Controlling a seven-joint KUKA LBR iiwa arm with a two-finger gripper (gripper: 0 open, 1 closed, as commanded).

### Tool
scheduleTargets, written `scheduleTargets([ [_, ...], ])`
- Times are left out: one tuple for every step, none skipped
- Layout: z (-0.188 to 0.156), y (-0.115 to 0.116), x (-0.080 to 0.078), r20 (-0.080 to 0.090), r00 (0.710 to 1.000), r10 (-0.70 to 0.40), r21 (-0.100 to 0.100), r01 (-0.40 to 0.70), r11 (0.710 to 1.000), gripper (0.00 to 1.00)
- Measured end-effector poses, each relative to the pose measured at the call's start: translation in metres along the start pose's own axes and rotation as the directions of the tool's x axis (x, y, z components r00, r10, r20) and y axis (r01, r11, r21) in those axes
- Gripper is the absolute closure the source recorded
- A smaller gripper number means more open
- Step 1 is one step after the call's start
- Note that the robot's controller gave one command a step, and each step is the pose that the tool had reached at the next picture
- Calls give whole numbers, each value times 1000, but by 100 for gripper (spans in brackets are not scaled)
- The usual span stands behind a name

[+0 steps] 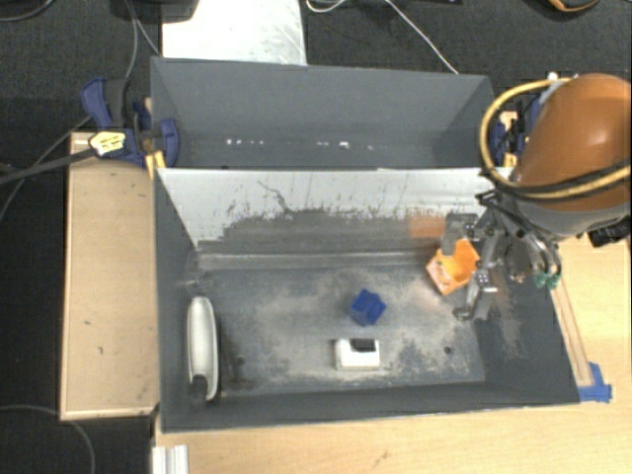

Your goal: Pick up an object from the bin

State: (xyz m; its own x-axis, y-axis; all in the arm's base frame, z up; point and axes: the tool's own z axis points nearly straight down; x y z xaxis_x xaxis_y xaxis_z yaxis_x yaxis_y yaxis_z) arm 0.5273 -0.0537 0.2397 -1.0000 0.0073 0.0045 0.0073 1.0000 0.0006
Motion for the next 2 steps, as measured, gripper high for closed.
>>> scheduleTargets([
  [-4, 0, -2, 8, 1000, -2, 1, 2, 1000, 0],
  [117, -18, -33, -2, 1000, 28, 0, -28, 1000, 100],
])
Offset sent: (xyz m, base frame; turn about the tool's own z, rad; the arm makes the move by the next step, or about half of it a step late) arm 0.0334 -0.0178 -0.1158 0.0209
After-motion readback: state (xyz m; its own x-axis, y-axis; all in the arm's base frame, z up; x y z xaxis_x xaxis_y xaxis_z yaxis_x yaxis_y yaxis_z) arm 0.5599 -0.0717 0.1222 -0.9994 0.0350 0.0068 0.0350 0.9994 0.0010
